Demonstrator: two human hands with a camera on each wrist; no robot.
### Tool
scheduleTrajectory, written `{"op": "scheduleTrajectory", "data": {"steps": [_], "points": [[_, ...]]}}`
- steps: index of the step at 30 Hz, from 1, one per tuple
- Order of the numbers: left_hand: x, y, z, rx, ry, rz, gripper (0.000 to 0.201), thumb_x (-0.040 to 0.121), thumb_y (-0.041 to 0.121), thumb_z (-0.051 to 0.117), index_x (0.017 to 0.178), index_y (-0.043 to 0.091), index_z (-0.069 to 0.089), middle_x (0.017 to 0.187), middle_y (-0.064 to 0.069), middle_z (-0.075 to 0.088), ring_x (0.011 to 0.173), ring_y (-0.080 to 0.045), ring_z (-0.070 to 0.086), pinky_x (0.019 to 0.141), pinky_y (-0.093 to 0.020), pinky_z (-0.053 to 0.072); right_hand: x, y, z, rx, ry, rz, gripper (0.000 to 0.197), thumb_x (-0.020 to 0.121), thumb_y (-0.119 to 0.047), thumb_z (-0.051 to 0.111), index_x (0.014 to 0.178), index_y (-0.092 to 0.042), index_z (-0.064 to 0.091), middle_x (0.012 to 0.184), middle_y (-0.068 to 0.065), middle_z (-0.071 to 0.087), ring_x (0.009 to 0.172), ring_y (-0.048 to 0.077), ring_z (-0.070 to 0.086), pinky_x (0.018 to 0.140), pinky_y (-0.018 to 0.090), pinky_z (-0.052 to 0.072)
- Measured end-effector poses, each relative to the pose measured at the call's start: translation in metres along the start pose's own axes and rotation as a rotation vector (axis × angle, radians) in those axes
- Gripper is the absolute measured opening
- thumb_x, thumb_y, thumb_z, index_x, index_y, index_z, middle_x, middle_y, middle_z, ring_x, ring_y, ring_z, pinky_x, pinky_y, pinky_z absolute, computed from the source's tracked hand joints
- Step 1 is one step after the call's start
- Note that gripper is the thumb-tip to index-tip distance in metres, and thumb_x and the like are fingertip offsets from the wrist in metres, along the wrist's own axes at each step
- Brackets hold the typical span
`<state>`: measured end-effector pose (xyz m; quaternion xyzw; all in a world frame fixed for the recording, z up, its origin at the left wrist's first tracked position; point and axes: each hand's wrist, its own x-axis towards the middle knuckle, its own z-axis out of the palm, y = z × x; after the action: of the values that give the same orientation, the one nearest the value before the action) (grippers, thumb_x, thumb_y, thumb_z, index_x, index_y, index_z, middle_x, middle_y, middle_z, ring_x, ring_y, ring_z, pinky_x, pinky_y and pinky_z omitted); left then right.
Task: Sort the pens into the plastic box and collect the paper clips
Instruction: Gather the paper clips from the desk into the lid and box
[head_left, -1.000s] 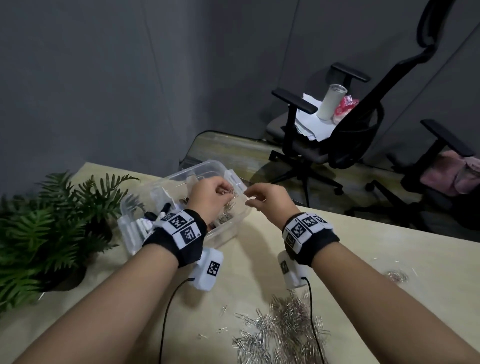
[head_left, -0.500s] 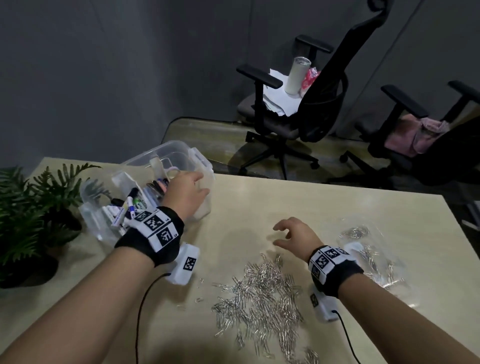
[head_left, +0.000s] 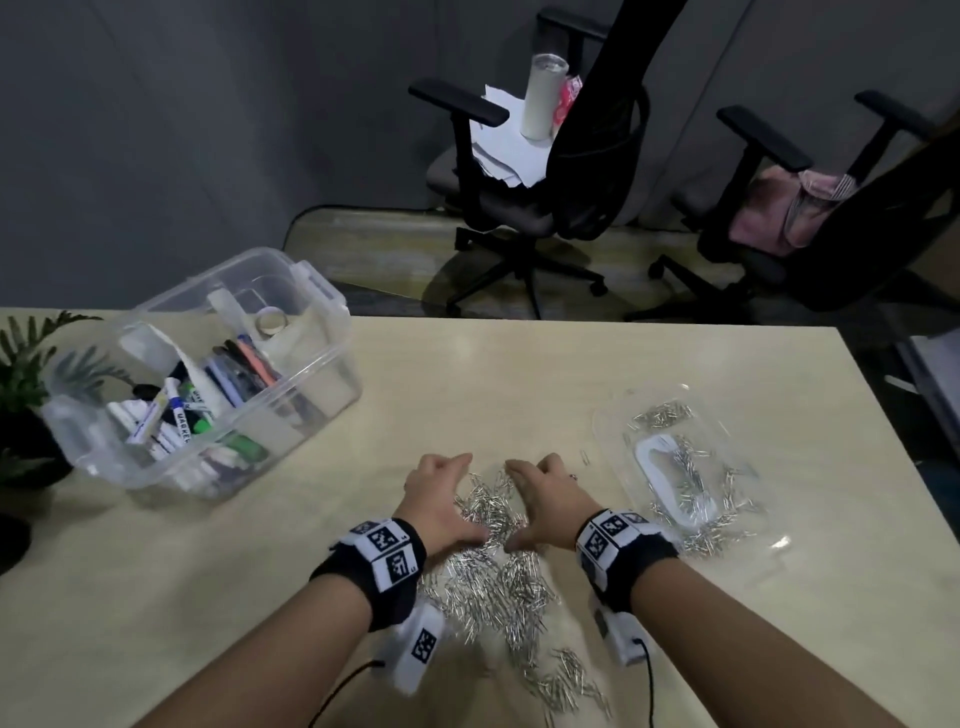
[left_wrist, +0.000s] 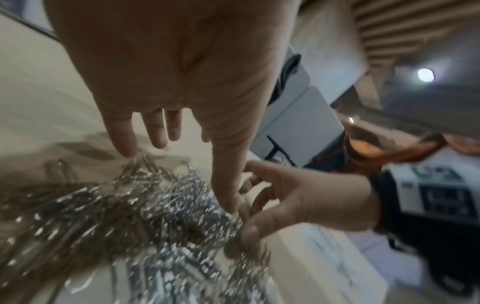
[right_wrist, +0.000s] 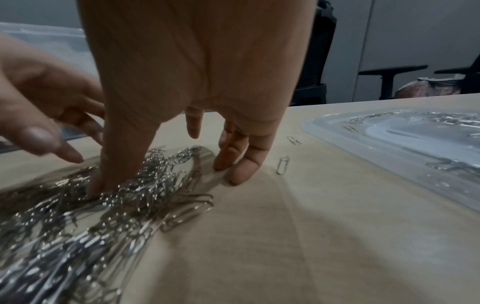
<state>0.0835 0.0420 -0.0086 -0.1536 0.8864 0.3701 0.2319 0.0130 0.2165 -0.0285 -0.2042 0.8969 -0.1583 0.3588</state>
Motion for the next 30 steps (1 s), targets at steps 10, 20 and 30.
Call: {"op": "scheduleTrajectory", "data": {"steps": [10,20,30], "points": [[0.030,-0.008,0.020,0.117,0.044,0.075,0.045,0.075,0.015,0.075,0.116,0.025,0.058,0.100,0.010,0.049,0.094,-0.010,0.050,0.084,-0.022,0.043,0.016,-0.002,0.012,-0.012,0.074,-0.112,0.063,0.072,-0.033,0.080,0.126,-0.024,0.048,0.120,-0.001,0.041,0.099,0.020,0.054,0.086,0.034,0.049],[0.037,-0.008,0.014,0.063,0.035,-0.004,0.013,0.079,0.013,0.072,0.092,0.015,0.071,0.080,0.005,0.061,0.077,-0.011,0.057,0.075,-0.023,0.047,0.030,-0.001,0.006,0.015,0.052,-0.095,0.025,0.081,-0.025,0.071,0.103,-0.014,0.065,0.105,0.007,0.059,0.098,0.023,0.055,0.077,0.026,0.037],[0.028,-0.020,0.001,0.050,0.037,0.005,0.015,0.080,0.015,0.073,0.094,0.010,0.071,0.083,0.003,0.060,0.081,-0.012,0.057,0.078,-0.022,0.046,0.033,-0.014,0.004,-0.006,0.007,-0.078,0.017,0.085,-0.020,0.067,0.097,-0.008,0.070,0.105,0.010,0.066,0.099,0.025,0.060,0.078,0.025,0.042]]}}
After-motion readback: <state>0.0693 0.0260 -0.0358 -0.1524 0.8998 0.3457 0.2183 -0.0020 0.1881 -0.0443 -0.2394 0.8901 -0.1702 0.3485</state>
